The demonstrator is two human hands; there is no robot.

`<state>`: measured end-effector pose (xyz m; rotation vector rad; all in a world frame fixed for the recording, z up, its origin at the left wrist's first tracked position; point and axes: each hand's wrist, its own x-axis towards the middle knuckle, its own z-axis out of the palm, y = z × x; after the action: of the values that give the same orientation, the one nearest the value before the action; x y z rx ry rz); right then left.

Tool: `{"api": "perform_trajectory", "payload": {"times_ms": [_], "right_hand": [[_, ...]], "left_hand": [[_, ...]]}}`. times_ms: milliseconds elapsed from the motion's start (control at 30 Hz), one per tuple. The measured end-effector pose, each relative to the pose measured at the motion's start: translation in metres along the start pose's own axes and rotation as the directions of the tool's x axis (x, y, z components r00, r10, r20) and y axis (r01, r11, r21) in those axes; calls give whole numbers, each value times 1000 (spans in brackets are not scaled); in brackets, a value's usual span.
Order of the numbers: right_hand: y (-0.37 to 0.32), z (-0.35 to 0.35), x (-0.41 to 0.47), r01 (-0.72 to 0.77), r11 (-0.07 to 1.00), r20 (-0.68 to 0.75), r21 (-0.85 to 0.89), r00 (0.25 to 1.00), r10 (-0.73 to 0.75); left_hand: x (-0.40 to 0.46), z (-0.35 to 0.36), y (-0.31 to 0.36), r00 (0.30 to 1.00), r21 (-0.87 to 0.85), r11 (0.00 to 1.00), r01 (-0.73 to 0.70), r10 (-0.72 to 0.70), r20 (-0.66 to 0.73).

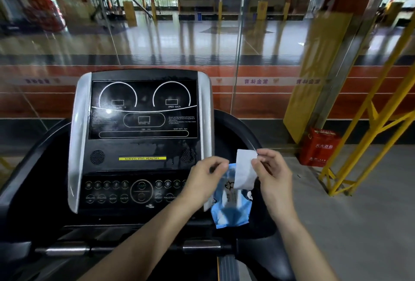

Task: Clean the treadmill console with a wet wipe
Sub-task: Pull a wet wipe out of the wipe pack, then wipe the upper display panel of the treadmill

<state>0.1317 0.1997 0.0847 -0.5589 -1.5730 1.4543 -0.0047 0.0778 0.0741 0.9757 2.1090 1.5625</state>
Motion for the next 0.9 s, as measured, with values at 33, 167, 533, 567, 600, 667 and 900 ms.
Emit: {"api": "perform_trajectory", "payload": {"times_ms": [33, 167, 533, 567, 600, 667, 900], "right_hand": [[-5, 7, 0, 4, 1000, 13, 17, 1000, -5], [-22, 34, 1, 1, 998, 63, 69, 998, -5], [-44, 73, 12, -47, 999, 301, 7, 953, 43], [-43, 78, 13, -42, 999, 305, -8, 951, 42], [-44, 83, 15, -35, 999, 309, -18, 950, 39], [-47, 96, 18, -32, 999, 324, -2, 946, 31], [-52, 152, 25, -28, 999, 431, 30, 902, 13]], "left_hand": [[-1, -3, 5, 1000, -87, 996, 3, -4, -14], [-9, -13, 26, 996, -232, 972, -34, 13, -91], [-11, -76, 50, 970, -230, 969, -90, 33, -241], [-11, -81, 51, 968, -212, 973, -89, 34, -250], [-12, -87, 51, 965, -197, 976, -90, 37, -259], [-14, -100, 50, 960, -175, 980, -93, 42, -275], [-14, -150, 44, 935, -212, 974, -79, -2, -356]]}}
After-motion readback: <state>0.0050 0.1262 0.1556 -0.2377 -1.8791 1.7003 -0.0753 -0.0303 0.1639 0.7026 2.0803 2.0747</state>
